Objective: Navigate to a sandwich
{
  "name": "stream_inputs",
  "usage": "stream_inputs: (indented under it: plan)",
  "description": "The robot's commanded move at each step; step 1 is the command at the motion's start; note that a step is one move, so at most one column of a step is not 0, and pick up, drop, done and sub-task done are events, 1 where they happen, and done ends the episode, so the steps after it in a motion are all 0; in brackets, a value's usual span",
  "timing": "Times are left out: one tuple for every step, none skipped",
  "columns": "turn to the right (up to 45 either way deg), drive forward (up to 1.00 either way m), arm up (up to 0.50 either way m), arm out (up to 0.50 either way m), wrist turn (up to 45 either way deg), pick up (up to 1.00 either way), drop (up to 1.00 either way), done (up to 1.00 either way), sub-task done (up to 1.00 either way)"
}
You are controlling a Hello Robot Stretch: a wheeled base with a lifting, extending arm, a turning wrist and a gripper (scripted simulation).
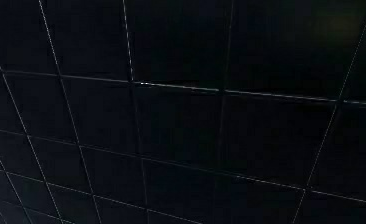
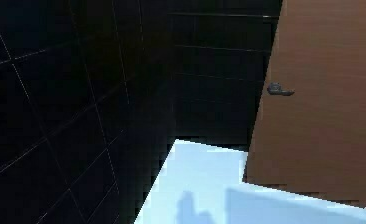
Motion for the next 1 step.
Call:
stream_inputs:
  plan:
    - [-45.0, 0.0, 0.0, 0.0, 0.0, 0.0, 0.0, 0.0, 0.0]
